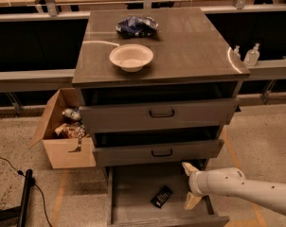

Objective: Pick rxbar chocolate from bottom drawer and place on counter

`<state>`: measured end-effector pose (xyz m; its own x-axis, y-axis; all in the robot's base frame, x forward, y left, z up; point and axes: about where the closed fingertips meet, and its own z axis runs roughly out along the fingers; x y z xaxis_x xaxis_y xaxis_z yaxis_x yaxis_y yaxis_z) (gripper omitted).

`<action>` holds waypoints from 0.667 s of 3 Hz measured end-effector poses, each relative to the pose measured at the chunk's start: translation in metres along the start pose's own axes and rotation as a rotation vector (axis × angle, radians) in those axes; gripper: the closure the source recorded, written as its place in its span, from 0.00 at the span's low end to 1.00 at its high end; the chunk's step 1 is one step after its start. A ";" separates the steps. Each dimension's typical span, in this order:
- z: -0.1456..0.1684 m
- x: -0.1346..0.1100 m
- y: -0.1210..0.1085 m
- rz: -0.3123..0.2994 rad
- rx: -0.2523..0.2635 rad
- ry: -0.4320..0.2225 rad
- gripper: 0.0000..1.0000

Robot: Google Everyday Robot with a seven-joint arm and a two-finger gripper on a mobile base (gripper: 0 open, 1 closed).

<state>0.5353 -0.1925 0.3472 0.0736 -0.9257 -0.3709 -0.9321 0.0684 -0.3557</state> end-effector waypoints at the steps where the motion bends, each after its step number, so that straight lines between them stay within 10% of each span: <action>1: 0.028 0.010 -0.004 -0.024 -0.030 -0.038 0.00; 2: 0.052 0.020 -0.006 -0.042 -0.066 -0.111 0.00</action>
Offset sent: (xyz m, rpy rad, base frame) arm 0.0428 -0.0075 -0.0744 0.1386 0.0345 0.2043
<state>0.5604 -0.1922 0.2974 0.1486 -0.8800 -0.4511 -0.9484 0.0024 -0.3170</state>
